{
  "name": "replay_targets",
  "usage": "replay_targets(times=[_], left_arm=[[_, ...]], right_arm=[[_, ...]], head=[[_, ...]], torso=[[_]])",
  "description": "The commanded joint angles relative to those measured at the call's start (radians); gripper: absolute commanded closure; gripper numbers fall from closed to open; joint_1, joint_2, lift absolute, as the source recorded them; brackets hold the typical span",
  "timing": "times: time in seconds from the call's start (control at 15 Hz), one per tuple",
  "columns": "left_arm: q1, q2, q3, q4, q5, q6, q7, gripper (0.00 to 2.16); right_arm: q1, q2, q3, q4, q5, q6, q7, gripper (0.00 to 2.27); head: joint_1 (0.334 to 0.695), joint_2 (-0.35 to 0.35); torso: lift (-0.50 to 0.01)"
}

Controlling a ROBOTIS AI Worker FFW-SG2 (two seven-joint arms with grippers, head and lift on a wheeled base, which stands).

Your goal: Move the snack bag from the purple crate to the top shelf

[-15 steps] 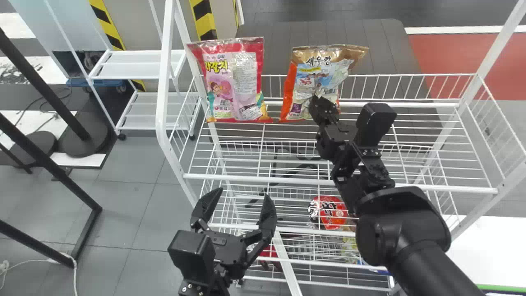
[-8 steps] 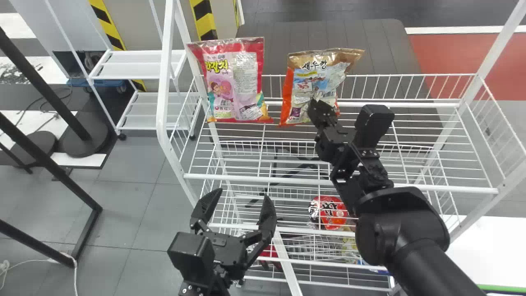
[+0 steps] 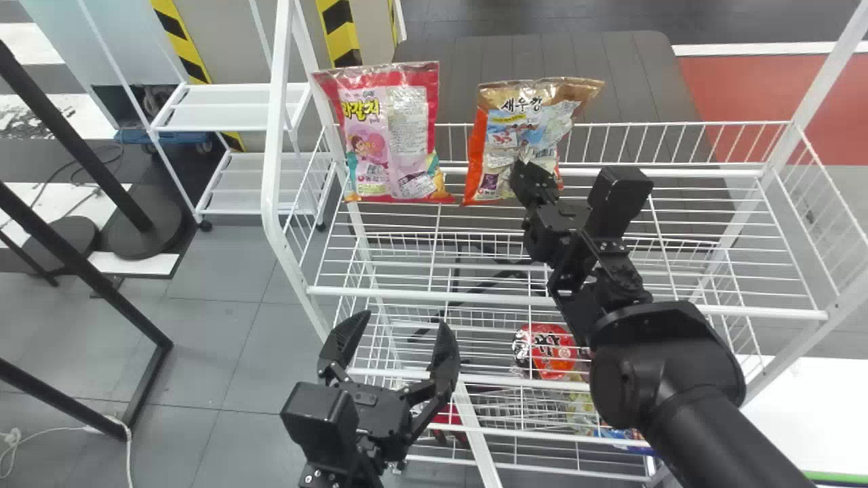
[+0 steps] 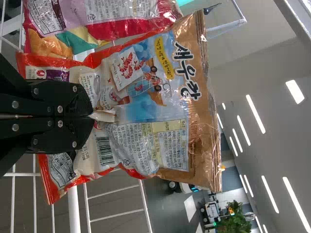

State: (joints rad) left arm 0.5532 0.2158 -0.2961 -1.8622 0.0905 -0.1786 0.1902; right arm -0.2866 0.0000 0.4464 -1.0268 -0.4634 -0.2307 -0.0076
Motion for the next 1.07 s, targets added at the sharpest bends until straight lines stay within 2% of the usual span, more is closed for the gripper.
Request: replay_targets(times=[0.0,0.13,0.27,0.4,0.6,0.67,0.73,0.8,1.0], left_arm=[[-0.001,-0.001,0.000,-0.002,0.000,0.000,0.000,0.10],[0.001,-0.001,0.000,0.000,0.000,0.000,0.000,0.10],[0.001,-0.001,0.000,0.000,0.000,0.000,0.000,0.10],[0.001,-0.001,0.000,-0.002,0.000,0.000,0.000,0.10],[0.001,-0.001,-0.002,-0.002,0.000,0.000,0.000,0.10],[0.002,-0.001,-0.002,-0.002,-0.002,0.000,0.000,0.10],[0.002,-0.001,-0.002,-0.002,-0.002,0.000,0.002,0.10],[0.002,-0.001,-0.002,-0.002,-0.002,0.000,0.002,0.10],[0.002,-0.001,-0.002,-0.002,-0.003,0.000,0.006,0.10]], right_arm=[[-0.005,0.001,0.000,0.004,0.000,0.003,0.000,1.94],[-0.011,0.001,0.000,0.007,0.002,0.021,0.000,1.93],[-0.014,0.001,0.002,0.007,0.002,0.024,0.000,1.75],[-0.017,0.001,0.003,0.007,0.002,0.028,0.000,1.45],[-0.020,0.001,0.005,0.008,0.008,0.031,-0.002,1.40],[-0.023,0.001,0.005,0.010,0.009,0.037,-0.002,1.05],[-0.023,0.001,0.006,0.010,0.011,0.040,-0.002,0.59],[-0.023,0.001,0.011,0.010,0.011,0.040,-0.003,0.35],[-0.023,0.001,0.014,0.010,0.012,0.052,-0.006,0.14]], head=[[0.695,0.116],[0.695,0.115],[0.695,0.116],[0.695,0.117],[0.695,0.118],[0.695,0.119],[0.695,0.118],[0.695,0.118],[0.695,0.123]], torso=[[0.000],[0.000],[0.000],[0.000],[0.000],[0.000],[0.000],[0.000],[0.000]])
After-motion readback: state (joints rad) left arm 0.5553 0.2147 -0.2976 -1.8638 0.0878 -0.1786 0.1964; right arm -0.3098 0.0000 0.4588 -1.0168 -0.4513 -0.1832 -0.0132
